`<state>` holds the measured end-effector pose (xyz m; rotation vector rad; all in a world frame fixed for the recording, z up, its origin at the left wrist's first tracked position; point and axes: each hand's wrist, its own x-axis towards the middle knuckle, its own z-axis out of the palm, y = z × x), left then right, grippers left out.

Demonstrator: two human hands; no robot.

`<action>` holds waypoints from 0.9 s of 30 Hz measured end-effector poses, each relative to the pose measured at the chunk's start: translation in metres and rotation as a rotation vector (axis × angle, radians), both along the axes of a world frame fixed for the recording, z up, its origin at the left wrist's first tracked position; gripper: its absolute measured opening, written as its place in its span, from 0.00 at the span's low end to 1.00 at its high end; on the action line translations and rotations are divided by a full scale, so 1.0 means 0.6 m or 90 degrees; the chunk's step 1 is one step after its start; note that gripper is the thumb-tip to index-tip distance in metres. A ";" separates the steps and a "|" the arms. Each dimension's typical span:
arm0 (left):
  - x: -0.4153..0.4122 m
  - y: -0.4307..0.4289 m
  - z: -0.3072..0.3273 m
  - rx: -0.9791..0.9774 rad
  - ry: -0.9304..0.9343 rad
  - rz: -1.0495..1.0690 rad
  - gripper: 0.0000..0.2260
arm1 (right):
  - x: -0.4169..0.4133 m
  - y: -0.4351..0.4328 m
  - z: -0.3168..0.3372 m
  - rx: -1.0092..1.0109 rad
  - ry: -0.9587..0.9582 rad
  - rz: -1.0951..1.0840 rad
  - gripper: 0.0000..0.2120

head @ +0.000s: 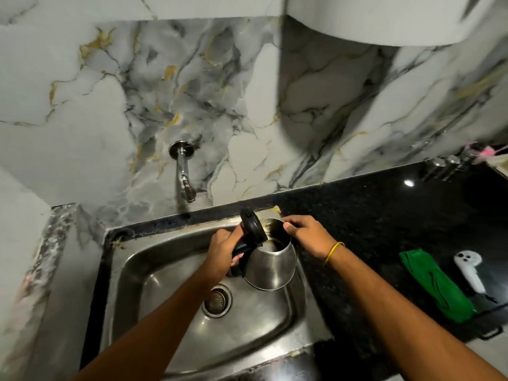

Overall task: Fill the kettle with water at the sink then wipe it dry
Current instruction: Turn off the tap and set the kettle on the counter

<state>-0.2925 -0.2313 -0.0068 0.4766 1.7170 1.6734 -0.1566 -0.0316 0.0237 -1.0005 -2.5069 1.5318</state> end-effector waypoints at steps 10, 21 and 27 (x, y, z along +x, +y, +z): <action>0.153 0.146 -0.005 -0.111 0.053 0.009 0.35 | 0.157 0.122 0.004 -0.019 0.027 -0.020 0.12; 0.284 0.297 -0.032 -0.193 0.128 -0.017 0.33 | 0.285 0.280 -0.045 -0.248 0.075 -0.125 0.10; 0.334 0.348 -0.073 -0.243 0.135 -0.058 0.31 | 0.345 0.338 -0.133 -0.215 0.013 -0.155 0.23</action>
